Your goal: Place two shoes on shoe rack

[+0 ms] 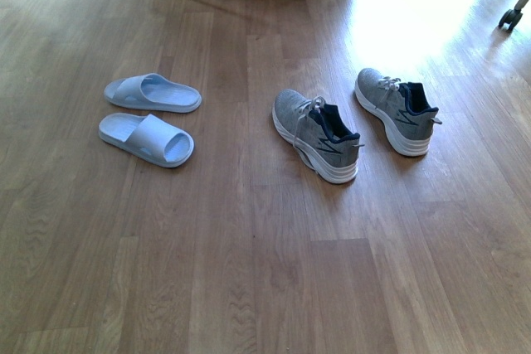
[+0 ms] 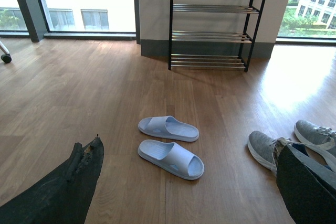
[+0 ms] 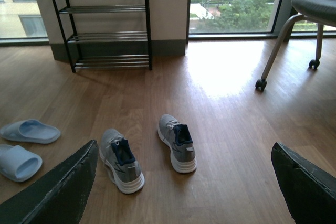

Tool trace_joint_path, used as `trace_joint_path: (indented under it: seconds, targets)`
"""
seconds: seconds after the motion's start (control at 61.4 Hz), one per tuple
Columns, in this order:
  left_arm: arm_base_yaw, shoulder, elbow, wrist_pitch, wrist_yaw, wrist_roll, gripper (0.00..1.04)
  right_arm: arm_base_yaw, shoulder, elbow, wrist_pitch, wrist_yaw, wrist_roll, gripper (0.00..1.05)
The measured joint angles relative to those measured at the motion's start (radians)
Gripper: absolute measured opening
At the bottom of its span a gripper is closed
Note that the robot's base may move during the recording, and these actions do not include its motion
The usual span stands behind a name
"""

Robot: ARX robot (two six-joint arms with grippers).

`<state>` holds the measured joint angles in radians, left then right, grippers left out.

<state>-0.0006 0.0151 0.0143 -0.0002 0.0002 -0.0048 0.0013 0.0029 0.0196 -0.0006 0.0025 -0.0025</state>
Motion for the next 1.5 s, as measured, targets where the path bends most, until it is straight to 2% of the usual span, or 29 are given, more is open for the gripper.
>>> trace_joint_path:
  seconds: [1.499]
  targets:
    - [0.000, 0.000, 0.000, 0.000, 0.000, 0.000, 0.95, 0.000, 0.000, 0.000, 0.000, 0.000, 0.000, 0.96]
